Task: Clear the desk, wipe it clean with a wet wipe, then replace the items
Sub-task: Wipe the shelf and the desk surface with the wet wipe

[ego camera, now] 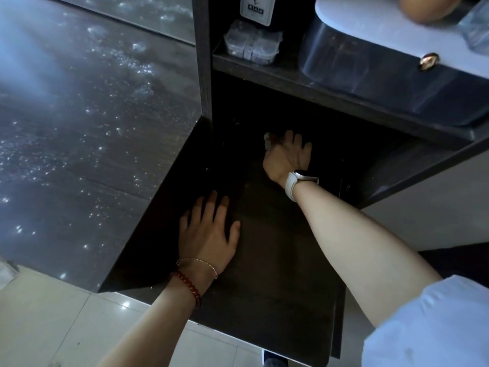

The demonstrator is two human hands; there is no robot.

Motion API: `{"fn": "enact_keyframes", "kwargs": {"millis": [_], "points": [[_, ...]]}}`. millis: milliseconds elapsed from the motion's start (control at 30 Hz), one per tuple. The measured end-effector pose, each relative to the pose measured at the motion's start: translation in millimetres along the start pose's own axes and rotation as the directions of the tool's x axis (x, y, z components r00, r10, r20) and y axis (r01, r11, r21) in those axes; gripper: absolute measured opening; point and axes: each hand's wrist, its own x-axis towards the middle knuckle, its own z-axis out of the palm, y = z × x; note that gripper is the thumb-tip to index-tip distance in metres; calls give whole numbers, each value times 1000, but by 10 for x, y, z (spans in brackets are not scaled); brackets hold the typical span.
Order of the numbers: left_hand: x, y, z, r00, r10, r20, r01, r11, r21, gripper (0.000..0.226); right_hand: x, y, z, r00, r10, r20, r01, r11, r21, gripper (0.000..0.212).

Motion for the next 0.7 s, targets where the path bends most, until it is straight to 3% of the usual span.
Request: {"fn": "enact_keyframes", "kwargs": {"millis": [133,300,467,600,700], "points": [[-10,3,18,1000,-6,-20,5,1000,-11,55,-18,112,-30,999,-11,43,13,998,-66,45],[-24,6,53,999,-10,-41,8,999,-37,56,-206,480,28,992,106,72,-98,990,-106,48],[-23,14,64,998,-5,-57,3,1000,-31,55,-220,299,-10,969,236,66,-241,968,68,45],[-28,-10,93,996,8,-91,-12,999,-37,55,-158,-218,-1,997,63,36,-68,980,188,51],[-24,-29,100,994,16,-111,-22,999,-46,55,-69,-361,-40,997,74,-1,-72,968,240,50]]}}
